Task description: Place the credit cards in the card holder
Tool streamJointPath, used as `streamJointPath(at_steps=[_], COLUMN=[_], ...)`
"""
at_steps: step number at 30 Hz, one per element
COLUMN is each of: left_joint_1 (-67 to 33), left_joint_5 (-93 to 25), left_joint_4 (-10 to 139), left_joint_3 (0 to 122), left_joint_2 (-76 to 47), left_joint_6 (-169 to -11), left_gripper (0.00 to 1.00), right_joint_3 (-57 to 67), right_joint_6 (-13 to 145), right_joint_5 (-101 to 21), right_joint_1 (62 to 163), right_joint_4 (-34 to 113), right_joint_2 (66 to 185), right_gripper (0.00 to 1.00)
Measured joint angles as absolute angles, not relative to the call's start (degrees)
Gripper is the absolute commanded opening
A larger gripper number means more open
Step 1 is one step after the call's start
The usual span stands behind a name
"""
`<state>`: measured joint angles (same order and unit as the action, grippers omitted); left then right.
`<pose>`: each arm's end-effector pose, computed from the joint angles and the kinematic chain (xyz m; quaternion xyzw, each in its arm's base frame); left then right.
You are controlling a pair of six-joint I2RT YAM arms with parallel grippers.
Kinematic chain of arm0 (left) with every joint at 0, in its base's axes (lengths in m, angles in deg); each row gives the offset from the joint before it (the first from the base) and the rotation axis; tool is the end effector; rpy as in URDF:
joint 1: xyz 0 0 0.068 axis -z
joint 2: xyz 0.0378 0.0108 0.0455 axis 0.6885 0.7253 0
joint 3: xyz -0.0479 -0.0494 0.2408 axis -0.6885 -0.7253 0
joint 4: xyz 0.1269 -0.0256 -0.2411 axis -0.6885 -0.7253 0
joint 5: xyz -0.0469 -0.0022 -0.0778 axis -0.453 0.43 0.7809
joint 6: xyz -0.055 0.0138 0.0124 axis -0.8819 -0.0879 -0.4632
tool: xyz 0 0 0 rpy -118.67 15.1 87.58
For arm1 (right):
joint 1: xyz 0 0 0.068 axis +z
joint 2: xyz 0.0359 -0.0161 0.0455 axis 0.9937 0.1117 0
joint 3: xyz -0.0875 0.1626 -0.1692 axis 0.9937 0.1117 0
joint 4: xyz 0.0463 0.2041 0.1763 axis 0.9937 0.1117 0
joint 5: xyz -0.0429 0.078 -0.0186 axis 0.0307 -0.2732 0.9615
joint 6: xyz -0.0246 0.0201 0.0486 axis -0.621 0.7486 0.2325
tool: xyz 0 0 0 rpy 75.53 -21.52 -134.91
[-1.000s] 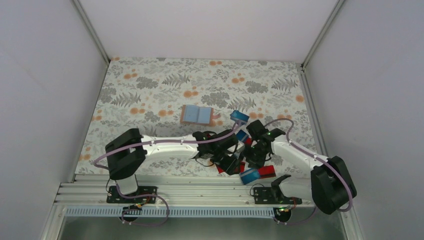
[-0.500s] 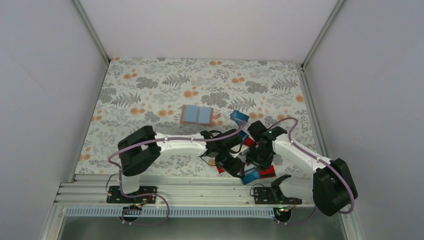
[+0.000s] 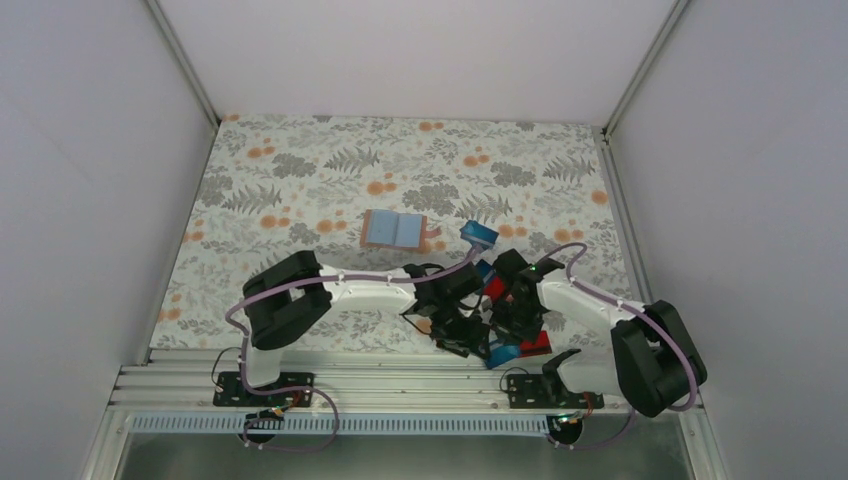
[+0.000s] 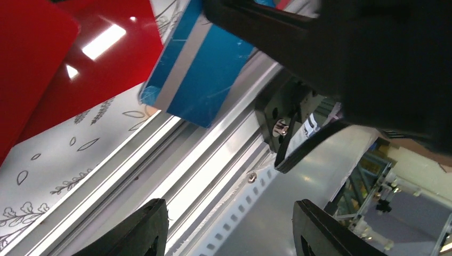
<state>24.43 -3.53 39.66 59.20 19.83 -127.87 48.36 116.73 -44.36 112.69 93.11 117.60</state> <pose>0.1217 -0.3694 0.1291 -0.2288 -0.8908 0.3603 0.1555 0.1477 0.0922 0.1064 -0.2487 -0.9618 -0.0468 0.1041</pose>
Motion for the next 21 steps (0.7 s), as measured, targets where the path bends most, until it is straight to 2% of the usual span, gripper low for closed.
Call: streamJointPath(at_steps=[12,21], left_joint_1=[26.0,31.3], left_joint_5=[-10.0,-15.1], left_joint_4=[50.2,67.4], left_joint_3=[52.2,47.7], left_joint_2=[19.8,21.6], left_joint_6=[-147.2,-160.4], left_gripper=[0.57,0.51], right_joint_3=[50.1,52.1], right_joint_6=[116.7,117.2], right_joint_5=[-45.1,-45.9], right_joint_1=[112.7,112.7], right_joint_4=[91.7,90.1], right_joint_2=[114.9,111.4], right_gripper=[0.06,0.05])
